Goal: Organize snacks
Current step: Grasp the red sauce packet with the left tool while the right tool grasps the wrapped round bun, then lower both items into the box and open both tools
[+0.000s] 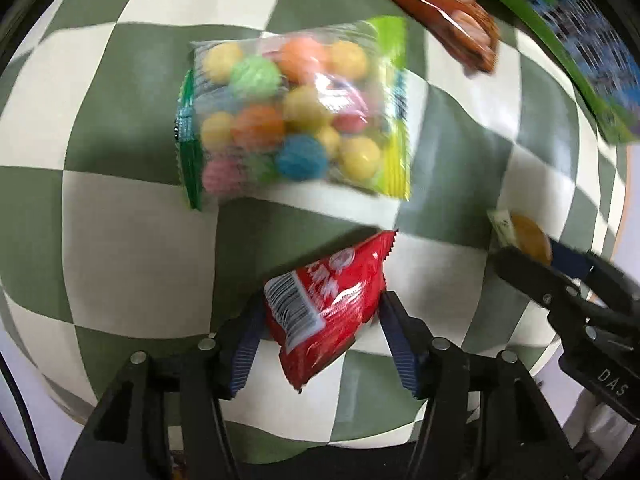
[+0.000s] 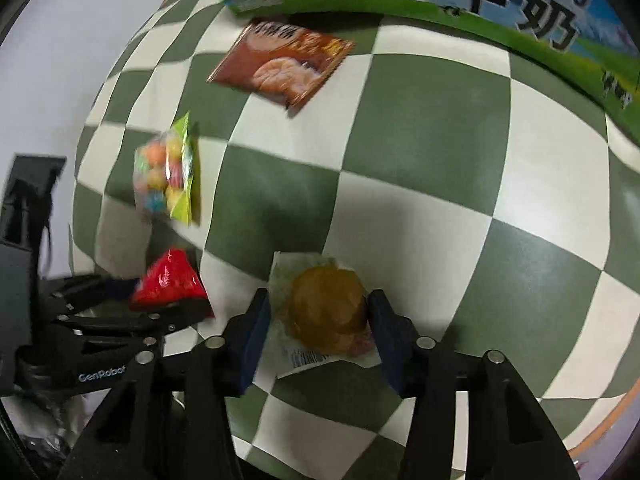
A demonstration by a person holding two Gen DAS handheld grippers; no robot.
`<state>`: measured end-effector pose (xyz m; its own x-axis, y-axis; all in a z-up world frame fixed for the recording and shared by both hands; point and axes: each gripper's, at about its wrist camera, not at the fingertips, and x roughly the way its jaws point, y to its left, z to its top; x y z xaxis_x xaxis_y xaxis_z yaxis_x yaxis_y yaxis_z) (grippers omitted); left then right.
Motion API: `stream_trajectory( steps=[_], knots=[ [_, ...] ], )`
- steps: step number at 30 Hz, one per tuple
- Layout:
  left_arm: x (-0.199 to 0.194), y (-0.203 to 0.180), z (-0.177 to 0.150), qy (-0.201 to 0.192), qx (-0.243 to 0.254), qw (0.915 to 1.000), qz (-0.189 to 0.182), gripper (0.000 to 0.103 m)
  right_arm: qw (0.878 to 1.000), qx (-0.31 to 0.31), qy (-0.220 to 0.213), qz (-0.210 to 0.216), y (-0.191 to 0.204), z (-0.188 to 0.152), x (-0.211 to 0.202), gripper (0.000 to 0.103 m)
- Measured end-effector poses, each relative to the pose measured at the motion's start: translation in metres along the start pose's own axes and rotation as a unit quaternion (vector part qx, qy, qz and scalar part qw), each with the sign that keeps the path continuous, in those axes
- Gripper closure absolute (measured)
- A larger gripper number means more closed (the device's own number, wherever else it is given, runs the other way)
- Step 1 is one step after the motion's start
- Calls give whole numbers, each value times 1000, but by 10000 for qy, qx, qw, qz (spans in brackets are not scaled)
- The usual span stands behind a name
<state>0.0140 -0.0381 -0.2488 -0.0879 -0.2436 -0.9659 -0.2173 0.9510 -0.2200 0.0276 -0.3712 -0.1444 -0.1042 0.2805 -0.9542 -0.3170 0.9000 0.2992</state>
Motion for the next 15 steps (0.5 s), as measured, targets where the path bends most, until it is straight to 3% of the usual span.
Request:
stream_trajectory(
  steps=[2, 3, 9, 15],
  knots=[
    [-1, -1, 2, -29, -32, 10000, 46, 48, 10000, 62, 17, -22, -5, 2, 7, 49],
    [-6, 5, 6, -76, -2, 9999, 115, 51, 9999, 56, 5, -119, -7, 2, 7, 57],
    [-26, -18, 5, -324, 308, 9979, 462, 56, 9995, -116, -198, -203, 5, -1, 2, 57],
    [-56, -55, -9, -501, 500, 9967, 387, 56, 9983, -91, -554, -164, -5, -10, -33, 57]
  ],
)
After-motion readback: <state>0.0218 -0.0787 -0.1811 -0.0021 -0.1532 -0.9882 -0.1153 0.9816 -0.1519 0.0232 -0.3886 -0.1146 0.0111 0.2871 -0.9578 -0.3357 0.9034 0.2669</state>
